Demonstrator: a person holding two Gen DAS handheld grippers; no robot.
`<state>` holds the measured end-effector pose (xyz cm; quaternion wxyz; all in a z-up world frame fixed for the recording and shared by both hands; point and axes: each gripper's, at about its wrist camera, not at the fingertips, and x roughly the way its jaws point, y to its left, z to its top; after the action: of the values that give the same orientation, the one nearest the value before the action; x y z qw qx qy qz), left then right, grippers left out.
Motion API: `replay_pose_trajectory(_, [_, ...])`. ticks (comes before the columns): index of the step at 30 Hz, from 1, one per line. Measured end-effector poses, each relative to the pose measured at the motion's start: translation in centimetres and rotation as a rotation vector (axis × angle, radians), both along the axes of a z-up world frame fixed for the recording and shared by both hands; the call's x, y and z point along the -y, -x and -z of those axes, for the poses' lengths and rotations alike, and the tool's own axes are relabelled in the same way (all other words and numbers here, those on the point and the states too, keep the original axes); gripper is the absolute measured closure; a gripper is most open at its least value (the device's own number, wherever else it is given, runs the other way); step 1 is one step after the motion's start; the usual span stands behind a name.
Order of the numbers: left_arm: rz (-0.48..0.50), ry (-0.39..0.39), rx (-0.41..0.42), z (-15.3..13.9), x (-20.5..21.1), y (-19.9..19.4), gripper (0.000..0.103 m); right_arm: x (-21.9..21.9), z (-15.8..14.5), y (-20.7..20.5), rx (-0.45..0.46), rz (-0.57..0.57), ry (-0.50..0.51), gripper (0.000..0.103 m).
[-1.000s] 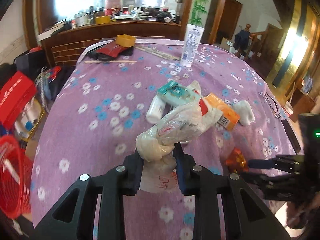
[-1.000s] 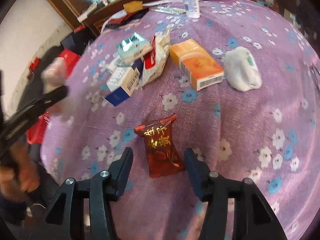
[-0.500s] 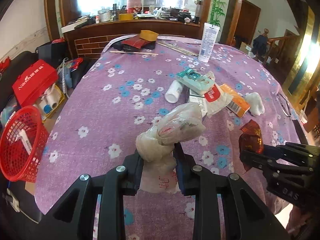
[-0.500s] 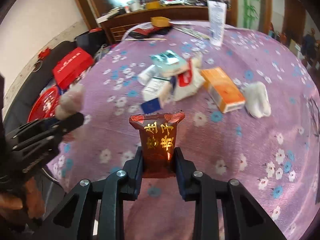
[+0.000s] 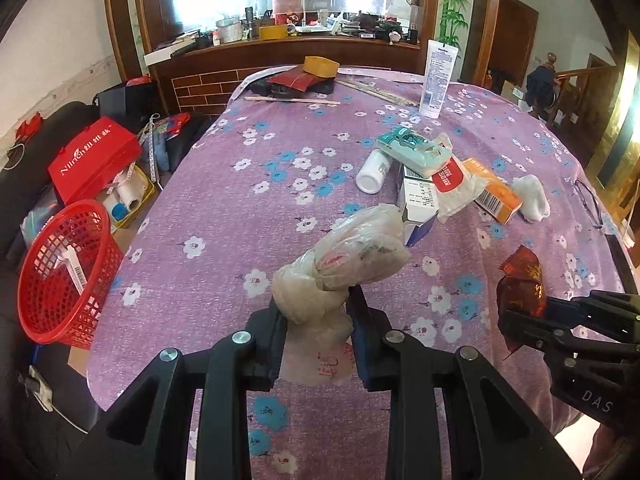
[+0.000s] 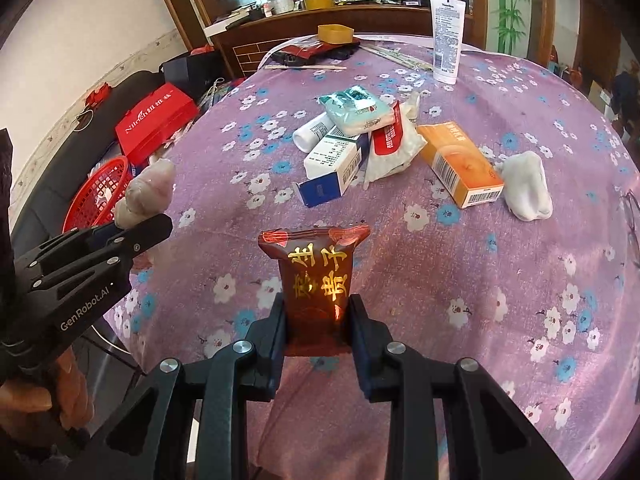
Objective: Collect trash
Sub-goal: 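Lift the red candy wrapper and tissue bundle off the table with both tools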
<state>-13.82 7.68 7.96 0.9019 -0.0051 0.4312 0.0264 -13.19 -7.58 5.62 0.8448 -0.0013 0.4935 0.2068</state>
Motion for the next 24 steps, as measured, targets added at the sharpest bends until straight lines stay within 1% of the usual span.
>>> replay_pose_trajectory(8, [-0.003, -0.016, 0.01, -0.16, -0.04, 0.53, 0.075, -0.01, -0.1, 0.12, -0.002, 0.001, -0.001, 0.071])
replay_pose_trajectory(24, [-0.008, -0.023, 0.015, -0.34, -0.24, 0.76, 0.075, 0.06, -0.01, 0.31, -0.009, 0.008, 0.002, 0.072])
